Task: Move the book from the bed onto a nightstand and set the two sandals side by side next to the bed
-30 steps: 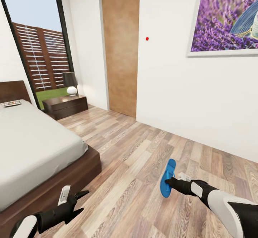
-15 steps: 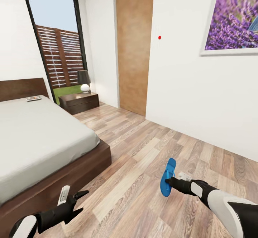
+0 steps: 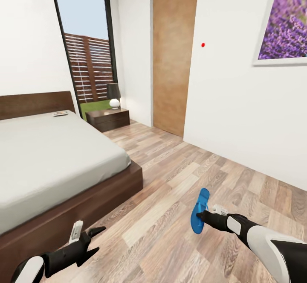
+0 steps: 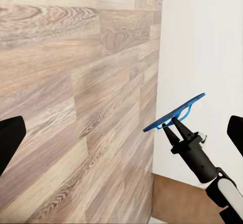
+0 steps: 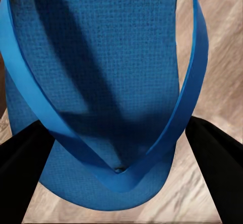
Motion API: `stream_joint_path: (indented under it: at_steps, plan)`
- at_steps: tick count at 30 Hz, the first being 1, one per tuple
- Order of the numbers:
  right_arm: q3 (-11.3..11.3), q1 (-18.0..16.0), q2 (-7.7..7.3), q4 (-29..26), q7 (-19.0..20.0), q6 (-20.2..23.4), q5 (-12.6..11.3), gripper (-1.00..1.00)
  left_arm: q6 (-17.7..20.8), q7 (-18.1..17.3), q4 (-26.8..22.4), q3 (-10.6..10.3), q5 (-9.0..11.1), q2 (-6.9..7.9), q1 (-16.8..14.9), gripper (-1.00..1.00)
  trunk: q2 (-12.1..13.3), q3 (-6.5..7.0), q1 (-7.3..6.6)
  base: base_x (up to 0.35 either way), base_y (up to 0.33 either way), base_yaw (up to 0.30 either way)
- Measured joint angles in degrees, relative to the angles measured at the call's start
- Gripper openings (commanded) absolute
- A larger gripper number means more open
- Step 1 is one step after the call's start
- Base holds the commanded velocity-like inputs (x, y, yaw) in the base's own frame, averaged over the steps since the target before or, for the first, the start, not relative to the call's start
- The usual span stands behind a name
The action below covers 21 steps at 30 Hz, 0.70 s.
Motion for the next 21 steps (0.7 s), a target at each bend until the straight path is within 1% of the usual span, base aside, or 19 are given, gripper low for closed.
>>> stream_joint_path:
  at_steps: [5, 13, 21]
  plan:
    - [0.01, 0.00, -0.01, 0.01, 0.00, 0.00, 0.01, -1.00, 0.00, 0.01, 0.00, -0.01, -0.02, 0.00, 0.00, 1.00, 0.00, 0.00, 0.00, -0.218, 0.024, 0.265]
    - [0.02, 0.01, -0.01, 0.02, 0.00, 0.03, 0.00, -1.00, 0.01, 0.02, 0.00, 0.06, -0.07, 0.07, 0.00, 1.00, 0.00, 0.00, -0.01, -0.165, 0.092, 0.266]
    - [0.06, 0.00, 0.00, 0.02, 0.00, 0.00, 0.02, -1.00, 0.00, 0.00, 0.05, 0.16, -0.07, 0.14, 0.00, 1.00, 0.00, 0.00, -0.02, -0.049, 0.035, 0.266]
